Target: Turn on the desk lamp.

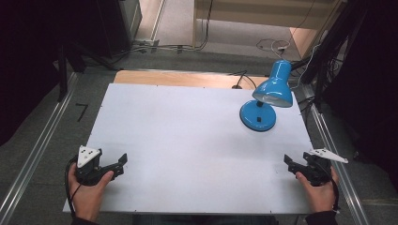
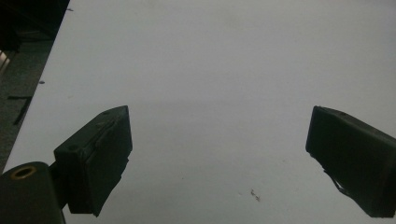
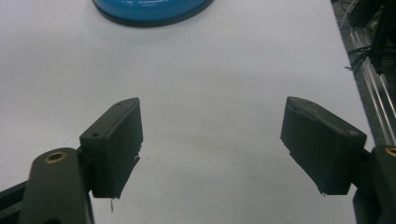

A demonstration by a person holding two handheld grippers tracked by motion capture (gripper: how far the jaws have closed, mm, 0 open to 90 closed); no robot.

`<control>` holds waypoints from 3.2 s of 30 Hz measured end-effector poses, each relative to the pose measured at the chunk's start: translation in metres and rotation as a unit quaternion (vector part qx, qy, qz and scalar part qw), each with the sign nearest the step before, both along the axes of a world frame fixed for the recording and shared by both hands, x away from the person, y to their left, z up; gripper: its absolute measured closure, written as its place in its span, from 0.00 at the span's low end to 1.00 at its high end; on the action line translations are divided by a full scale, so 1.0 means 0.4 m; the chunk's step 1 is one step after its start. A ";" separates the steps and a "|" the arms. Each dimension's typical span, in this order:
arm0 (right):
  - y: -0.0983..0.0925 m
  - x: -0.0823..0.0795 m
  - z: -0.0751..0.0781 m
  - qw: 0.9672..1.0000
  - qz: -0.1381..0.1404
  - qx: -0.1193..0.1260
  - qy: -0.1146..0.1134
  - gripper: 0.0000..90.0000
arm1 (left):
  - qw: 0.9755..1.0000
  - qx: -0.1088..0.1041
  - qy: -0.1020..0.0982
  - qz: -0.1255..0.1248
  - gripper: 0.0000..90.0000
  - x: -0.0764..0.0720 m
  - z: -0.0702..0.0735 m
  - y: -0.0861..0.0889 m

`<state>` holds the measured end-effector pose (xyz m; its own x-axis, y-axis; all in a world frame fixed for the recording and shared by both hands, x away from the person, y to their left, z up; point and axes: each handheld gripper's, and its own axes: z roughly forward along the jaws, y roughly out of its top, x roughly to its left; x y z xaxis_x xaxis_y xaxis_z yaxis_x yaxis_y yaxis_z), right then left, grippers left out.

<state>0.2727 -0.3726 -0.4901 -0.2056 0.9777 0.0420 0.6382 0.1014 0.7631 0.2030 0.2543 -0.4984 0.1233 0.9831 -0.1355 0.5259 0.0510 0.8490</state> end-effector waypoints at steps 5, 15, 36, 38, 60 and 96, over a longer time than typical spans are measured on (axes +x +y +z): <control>0.001 -0.003 0.009 1.000 -0.001 0.010 -0.008 0.22 | 1.000 0.001 -0.002 0.000 0.08 0.001 0.001 0.000; 0.017 -0.002 0.012 1.000 0.008 0.000 -0.002 0.22 | 1.000 -0.001 0.002 0.003 0.08 0.000 0.000 0.004; 0.048 0.028 0.012 1.000 0.025 -0.003 0.002 0.22 | 1.000 -0.001 0.003 0.000 0.08 0.002 -0.002 0.002; 0.054 0.032 0.013 1.000 0.030 -0.005 -0.001 0.22 | 1.000 -0.001 0.004 -0.001 0.08 0.003 -0.002 0.002; 0.078 0.071 0.023 0.999 0.035 0.002 -0.008 0.23 | 1.000 -0.002 0.005 0.000 0.08 0.008 -0.004 0.001; 0.126 0.141 0.032 0.999 0.052 0.000 -0.014 0.24 | 1.000 -0.004 0.005 -0.002 0.08 0.008 -0.005 0.002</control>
